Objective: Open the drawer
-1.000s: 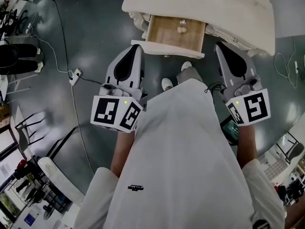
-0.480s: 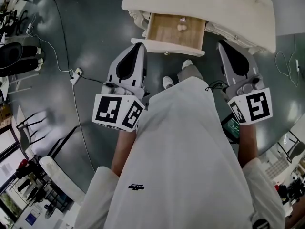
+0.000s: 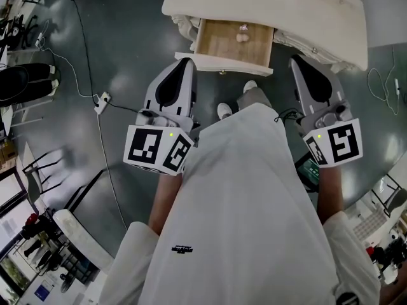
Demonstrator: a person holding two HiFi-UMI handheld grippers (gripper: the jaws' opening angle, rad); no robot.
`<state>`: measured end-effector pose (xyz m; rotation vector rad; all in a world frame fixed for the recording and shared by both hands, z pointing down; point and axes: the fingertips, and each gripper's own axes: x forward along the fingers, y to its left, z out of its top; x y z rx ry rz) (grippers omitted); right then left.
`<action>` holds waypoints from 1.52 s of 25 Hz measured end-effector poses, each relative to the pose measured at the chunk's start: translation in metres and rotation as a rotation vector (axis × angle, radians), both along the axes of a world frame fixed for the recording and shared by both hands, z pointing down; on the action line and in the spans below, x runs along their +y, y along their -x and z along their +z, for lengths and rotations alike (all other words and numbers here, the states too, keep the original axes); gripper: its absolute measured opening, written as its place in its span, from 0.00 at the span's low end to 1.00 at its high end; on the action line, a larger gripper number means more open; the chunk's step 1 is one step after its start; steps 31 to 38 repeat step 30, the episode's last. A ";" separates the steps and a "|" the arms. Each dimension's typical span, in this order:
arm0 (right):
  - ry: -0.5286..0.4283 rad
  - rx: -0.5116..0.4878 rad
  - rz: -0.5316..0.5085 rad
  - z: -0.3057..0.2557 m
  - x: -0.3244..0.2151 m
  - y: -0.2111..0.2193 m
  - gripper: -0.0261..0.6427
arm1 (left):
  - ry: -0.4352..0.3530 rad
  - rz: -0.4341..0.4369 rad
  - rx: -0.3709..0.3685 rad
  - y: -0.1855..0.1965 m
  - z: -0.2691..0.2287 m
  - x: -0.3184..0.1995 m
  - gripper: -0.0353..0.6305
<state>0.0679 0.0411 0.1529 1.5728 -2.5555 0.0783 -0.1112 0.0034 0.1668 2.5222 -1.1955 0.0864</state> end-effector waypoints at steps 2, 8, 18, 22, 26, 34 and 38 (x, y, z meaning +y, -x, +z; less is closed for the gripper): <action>0.001 0.001 0.001 0.001 0.000 0.000 0.06 | 0.001 0.002 0.000 0.000 0.001 0.000 0.07; 0.009 0.002 -0.002 0.002 -0.001 0.001 0.06 | 0.007 0.000 0.002 0.001 0.002 0.000 0.07; 0.015 0.022 -0.015 0.003 -0.001 0.011 0.06 | 0.013 -0.019 0.006 0.010 0.003 0.002 0.07; 0.018 0.030 -0.022 0.003 0.003 0.014 0.06 | 0.010 -0.018 0.009 0.010 0.002 0.004 0.07; 0.012 0.034 -0.026 0.003 0.005 0.014 0.06 | 0.008 -0.014 0.009 0.008 0.003 0.005 0.07; 0.011 0.036 -0.025 0.003 0.007 0.012 0.06 | 0.010 -0.009 0.009 0.006 0.004 0.007 0.07; 0.011 0.036 -0.025 0.003 0.007 0.012 0.06 | 0.010 -0.009 0.009 0.006 0.004 0.007 0.07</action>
